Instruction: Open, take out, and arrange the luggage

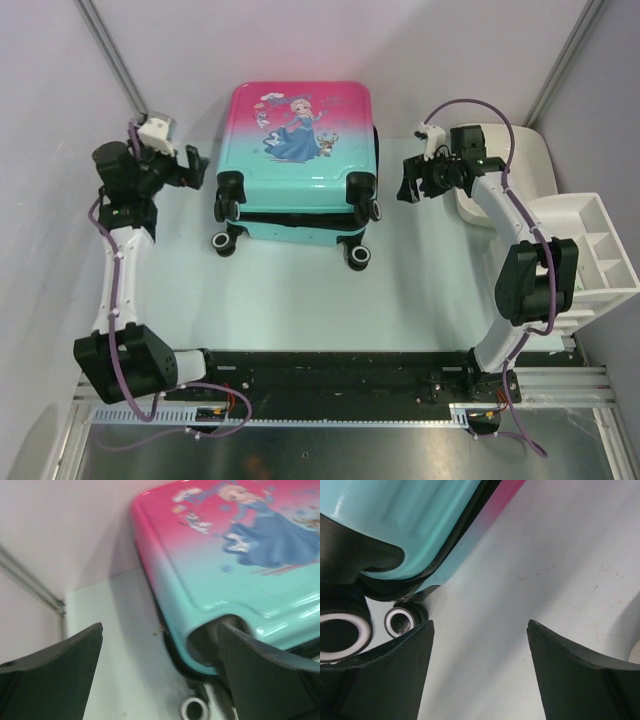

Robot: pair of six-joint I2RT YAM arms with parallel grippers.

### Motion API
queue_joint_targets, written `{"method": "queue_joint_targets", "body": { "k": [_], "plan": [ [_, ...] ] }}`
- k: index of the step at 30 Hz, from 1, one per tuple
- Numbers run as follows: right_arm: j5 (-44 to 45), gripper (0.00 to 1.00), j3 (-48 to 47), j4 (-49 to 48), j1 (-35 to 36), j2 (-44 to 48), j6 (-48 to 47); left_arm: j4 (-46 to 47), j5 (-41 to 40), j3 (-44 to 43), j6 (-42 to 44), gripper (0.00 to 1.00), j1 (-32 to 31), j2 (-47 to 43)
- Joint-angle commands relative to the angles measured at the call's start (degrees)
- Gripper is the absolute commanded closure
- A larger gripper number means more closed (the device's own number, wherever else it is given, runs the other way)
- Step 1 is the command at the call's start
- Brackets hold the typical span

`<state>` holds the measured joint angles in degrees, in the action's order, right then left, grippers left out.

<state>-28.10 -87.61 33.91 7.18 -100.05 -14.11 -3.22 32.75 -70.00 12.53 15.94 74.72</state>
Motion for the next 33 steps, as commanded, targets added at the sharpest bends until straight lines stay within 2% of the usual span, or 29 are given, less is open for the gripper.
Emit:
{"method": "queue_joint_targets", "body": {
  "k": [1,4,7,9,14,15,16,18,20,21,23,24,26,33],
  "plan": [
    [-1.1,0.20,-0.3,-2.2,1.3,5.5,6.7,-16.3,-4.9,0.9,1.3,0.00,-7.1,-3.2],
    [-1.7,0.19,1.6,-2.4,0.9,6.3,9.1,-17.3,-7.3,3.5,-0.9,0.00,-9.6,-3.9],
    [6.3,0.17,2.5,-4.3,1.8,5.9,13.0,-17.9,-11.8,5.4,-1.6,0.00,-12.6,-3.3],
    [10.0,0.16,2.6,-4.1,2.5,4.9,12.8,-18.1,-15.3,5.9,-1.7,0.00,-15.0,-2.1],
    [11.8,0.19,2.8,-4.8,2.5,1.2,11.5,-19.2,-22.1,6.5,-3.1,0.02,-17.7,2.2],
    [11.7,0.20,2.8,-5.3,2.7,-0.2,11.4,-19.4,-23.2,6.5,-3.6,0.17,-17.6,3.6],
    [11.7,0.20,2.8,-5.9,2.8,-1.1,11.2,-20.2,-24.2,6.0,-4.1,0.26,-17.6,4.4],
    [12.2,0.21,2.8,-7.8,3.6,-2.6,11.0,-21.3,-26.0,5.6,-5.3,0.40,-17.4,5.2],
    [12.2,0.22,2.7,-10.5,4.1,-5.2,11.0,-22.2,-25.7,6.4,-6.2,0.46,-16.9,4.7],
    [12.5,0.23,2.6,-11.4,4.9,-6.2,11.1,-22.2,-25.9,7.0,-6.6,0.58,-16.7,4.0],
    [12.4,0.26,2.1,-14.1,6.0,-9.0,11.5,-22.3,-26.2,9.1,-7.9,0.71,-16.1,1.8],
    [12.1,0.27,1.7,-15.0,7.0,-9.8,12.1,-22.3,-26.2,9.8,-8.7,0.86,-13.9,1.0],
    [10.8,0.28,0.7,-17.5,8.5,-12.0,12.8,-22.4,-25.7,11.7,-10.4,1.00,-9.7,-1.4],
    [5.4,0.29,-1.8,-26.3,15.6,-15.9,16.2,-24.5,-21.9,14.4,-11.0,1.00,5.5,-6.3]
  ]
}}
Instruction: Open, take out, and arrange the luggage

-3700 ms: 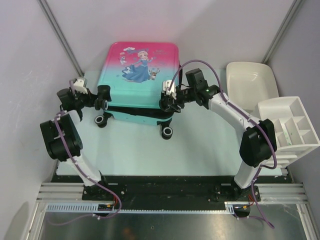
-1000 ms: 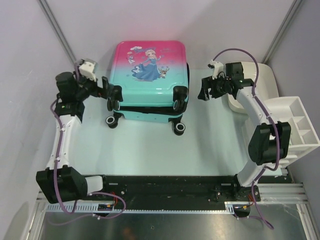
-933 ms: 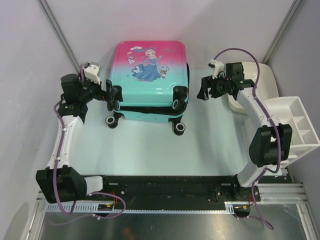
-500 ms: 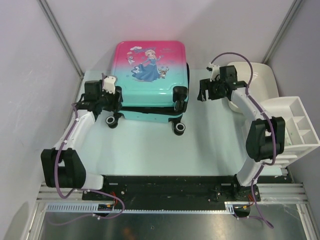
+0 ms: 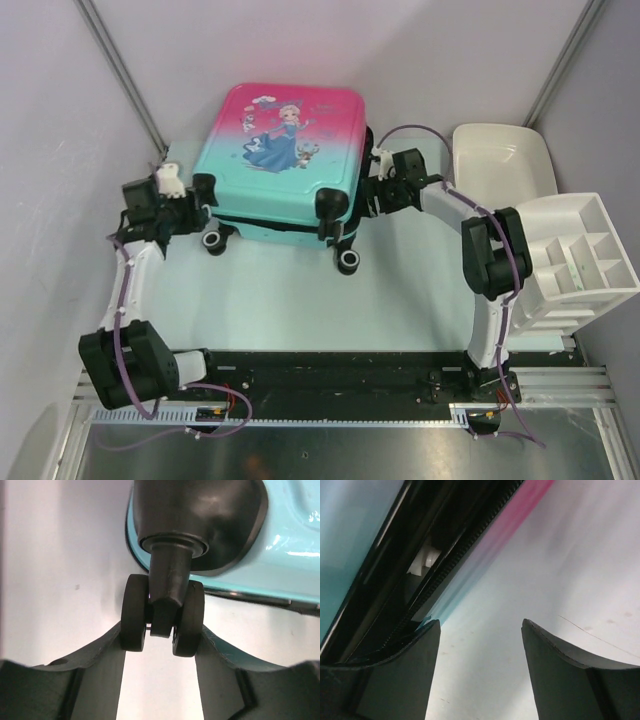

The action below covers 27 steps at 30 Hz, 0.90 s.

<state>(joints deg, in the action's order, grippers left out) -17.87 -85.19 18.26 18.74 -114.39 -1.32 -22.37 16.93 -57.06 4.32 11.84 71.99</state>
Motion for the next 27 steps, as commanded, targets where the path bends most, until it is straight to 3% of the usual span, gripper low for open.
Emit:
{"method": "queue_joint_targets", "body": {
  "k": [1,4,10,15,18,22,24,26,27],
  "plan": [
    [-5.2,0.29,-5.7,-11.6,5.8,-2.1,3.8,-5.6,-5.4,1.6,-2.4,1.00,12.4,-4.0],
    [-6.0,0.29,-9.4,-12.5,8.1,-4.8,4.0,-6.3,-4.3,1.9,-2.1,1.00,15.6,-5.7],
    [-6.4,0.28,-15.0,-10.9,10.2,-7.6,3.7,-7.8,-1.0,4.0,-4.0,1.00,16.0,-11.9],
    [-11.5,0.22,-10.3,-7.9,5.0,-1.7,3.8,-8.8,5.4,2.5,-8.8,1.00,16.9,-13.1],
    [-15.2,0.21,-5.5,-8.1,1.5,3.5,3.1,-9.0,11.6,-0.1,-13.3,1.00,19.4,-10.1],
    [-19.3,0.21,-3.1,-5.4,-0.4,8.3,3.9,-9.4,13.7,-2.4,-15.8,0.98,20.3,-6.2],
    [-20.8,0.19,-2.4,-3.7,-0.4,9.5,6.7,-9.7,13.4,-3.6,-14.6,0.73,20.4,-4.8],
    [-20.6,0.18,0.5,-3.7,1.0,12.9,9.3,-10.1,13.3,-4.5,-12.0,0.32,20.4,-6.0],
    [-19.8,0.17,1.6,-3.0,1.9,14.1,9.1,-10.2,12.8,-5.5,-10.8,0.22,20.4,-7.3]
  ]
}}
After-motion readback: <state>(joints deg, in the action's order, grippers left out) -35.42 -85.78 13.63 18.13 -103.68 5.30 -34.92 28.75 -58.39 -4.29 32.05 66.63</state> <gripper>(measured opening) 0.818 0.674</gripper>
